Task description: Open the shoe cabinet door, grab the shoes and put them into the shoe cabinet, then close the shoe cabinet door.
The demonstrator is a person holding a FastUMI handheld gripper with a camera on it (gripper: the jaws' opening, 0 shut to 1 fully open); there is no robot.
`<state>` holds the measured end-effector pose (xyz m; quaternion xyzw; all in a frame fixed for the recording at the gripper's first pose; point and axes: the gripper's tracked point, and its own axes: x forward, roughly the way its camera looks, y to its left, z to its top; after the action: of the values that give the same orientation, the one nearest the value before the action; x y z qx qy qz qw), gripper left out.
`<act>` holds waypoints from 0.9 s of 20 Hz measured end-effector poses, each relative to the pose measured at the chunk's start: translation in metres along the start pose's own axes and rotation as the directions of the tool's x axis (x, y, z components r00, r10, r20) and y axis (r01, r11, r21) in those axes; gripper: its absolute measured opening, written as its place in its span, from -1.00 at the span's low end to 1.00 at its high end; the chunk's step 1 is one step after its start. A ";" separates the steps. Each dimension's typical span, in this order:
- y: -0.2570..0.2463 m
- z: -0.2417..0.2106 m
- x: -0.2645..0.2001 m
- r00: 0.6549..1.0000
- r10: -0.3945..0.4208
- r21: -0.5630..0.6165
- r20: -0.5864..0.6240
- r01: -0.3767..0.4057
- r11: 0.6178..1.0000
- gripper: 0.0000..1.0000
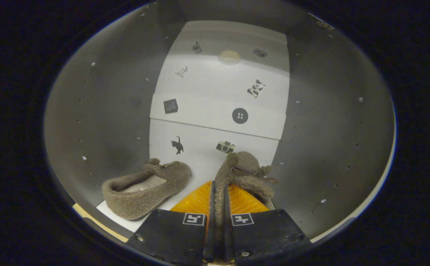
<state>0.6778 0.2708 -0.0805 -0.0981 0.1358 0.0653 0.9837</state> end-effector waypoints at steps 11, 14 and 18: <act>0.005 -0.010 -0.006 0.999 -0.007 0.098 -0.045 0.011 0.995 0.35; 0.005 -0.015 -0.025 0.999 -0.040 0.138 -0.023 0.043 0.990 0.78; 0.013 -0.019 -0.067 0.999 -0.045 0.168 0.023 0.041 0.985 0.94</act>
<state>0.6068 0.2730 -0.0822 -0.0169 0.1255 0.0338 0.9914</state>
